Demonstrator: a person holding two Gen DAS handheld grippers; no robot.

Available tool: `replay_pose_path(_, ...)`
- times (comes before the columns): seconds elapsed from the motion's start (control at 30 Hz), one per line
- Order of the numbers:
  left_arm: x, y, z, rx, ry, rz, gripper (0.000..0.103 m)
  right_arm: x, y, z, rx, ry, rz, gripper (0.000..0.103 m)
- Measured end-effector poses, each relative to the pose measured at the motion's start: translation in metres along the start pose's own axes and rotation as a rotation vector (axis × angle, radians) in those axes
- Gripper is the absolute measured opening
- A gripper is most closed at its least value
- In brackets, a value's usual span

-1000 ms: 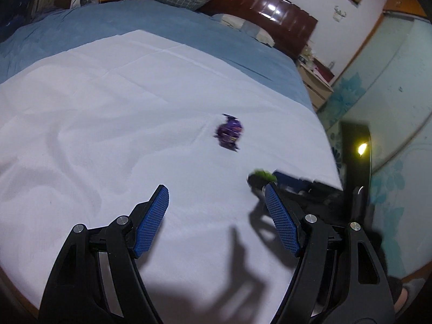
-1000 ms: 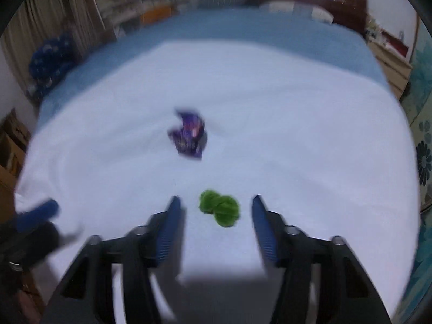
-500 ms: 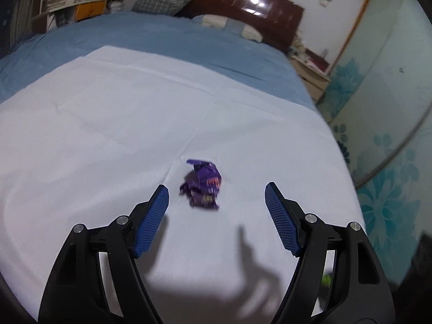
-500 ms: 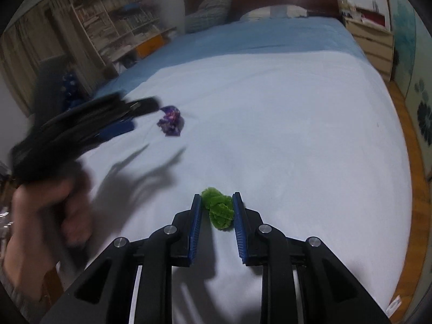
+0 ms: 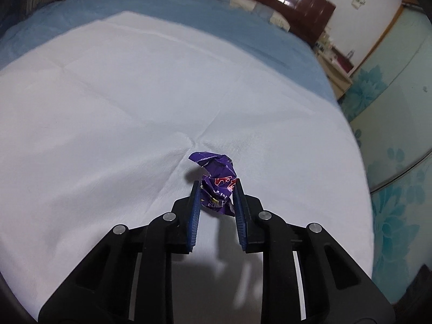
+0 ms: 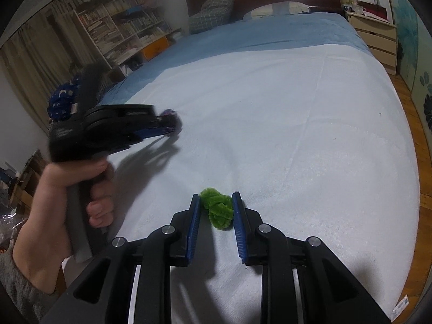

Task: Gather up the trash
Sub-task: 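Carry both wrappers to the red wastebasket and release them inside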

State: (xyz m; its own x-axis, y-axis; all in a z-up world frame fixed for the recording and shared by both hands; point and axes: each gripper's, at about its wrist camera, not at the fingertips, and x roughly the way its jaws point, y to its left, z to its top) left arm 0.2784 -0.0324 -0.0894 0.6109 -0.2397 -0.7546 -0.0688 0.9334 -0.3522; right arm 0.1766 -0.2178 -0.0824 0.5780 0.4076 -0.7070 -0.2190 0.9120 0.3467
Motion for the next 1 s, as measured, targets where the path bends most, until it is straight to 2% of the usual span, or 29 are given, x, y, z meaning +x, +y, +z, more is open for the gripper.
replay_pose_path(0.1, -0.043, -0.007, -0.02, 0.026, -0.064, -0.036, 0.023, -0.014, 0.006, -0.002, -0.032, -0.002, -0.013, 0.024)
replay_pose_path(0.2, -0.093, -0.015, -0.049, 0.085, -0.128, -0.047, 0.023, -0.05, -0.001, -0.003, 0.004, -0.051, -0.01, 0.024)
replay_pose_path(0.27, -0.13, -0.019, -0.065, 0.103, -0.167, -0.056, 0.023, -0.088, -0.012, 0.0, 0.063, -0.091, 0.011, 0.024)
replay_pose_path(0.37, -0.175, -0.032, -0.079, 0.126, -0.219, -0.091, 0.023, -0.158, -0.025, -0.003, 0.091, -0.163, 0.02, 0.024)
replay_pose_path(0.47, -0.223, -0.058, -0.095, 0.149, -0.273, -0.176, 0.023, -0.243, -0.041, -0.016, 0.082, -0.252, 0.022, 0.024)
replay_pose_path(0.53, -0.246, -0.085, -0.096, 0.167, -0.299, -0.219, 0.023, -0.303, -0.061, -0.033, 0.066, -0.306, -0.009, 0.024)
replay_pose_path(0.6, -0.271, -0.12, -0.103, 0.202, -0.311, -0.278, 0.023, -0.346, -0.081, -0.051, 0.057, -0.333, -0.045, 0.025)
replay_pose_path(0.67, -0.282, -0.158, -0.108, 0.251, -0.31, -0.32, 0.023, -0.394, -0.113, -0.079, 0.043, -0.344, -0.139, 0.025)
replay_pose_path(0.73, -0.29, -0.198, -0.121, 0.312, -0.288, -0.386, 0.023, -0.429, -0.145, -0.107, 0.054, -0.329, -0.224, 0.025)
replay_pose_path(0.77, -0.291, -0.23, -0.13, 0.355, -0.272, -0.425, 0.023, -0.446, -0.166, -0.124, 0.075, -0.322, -0.271, 0.025)
replay_pose_path(0.87, -0.279, -0.306, -0.165, 0.452, -0.204, -0.526, 0.023, -0.479, -0.226, -0.181, 0.17, -0.275, -0.375, 0.025)
replay_pose_path(0.9, -0.27, -0.326, -0.176, 0.487, -0.166, -0.543, 0.023, -0.485, -0.241, -0.196, 0.209, -0.26, -0.39, 0.025)
replay_pose_path(0.93, -0.258, -0.35, -0.188, 0.527, -0.117, -0.552, 0.023, -0.492, -0.267, -0.225, 0.284, -0.227, -0.412, 0.025)
replay_pose_path(1.0, -0.224, -0.406, -0.231, 0.613, 0.035, -0.574, 0.023, -0.494, -0.299, -0.267, 0.375, -0.186, -0.435, 0.025)
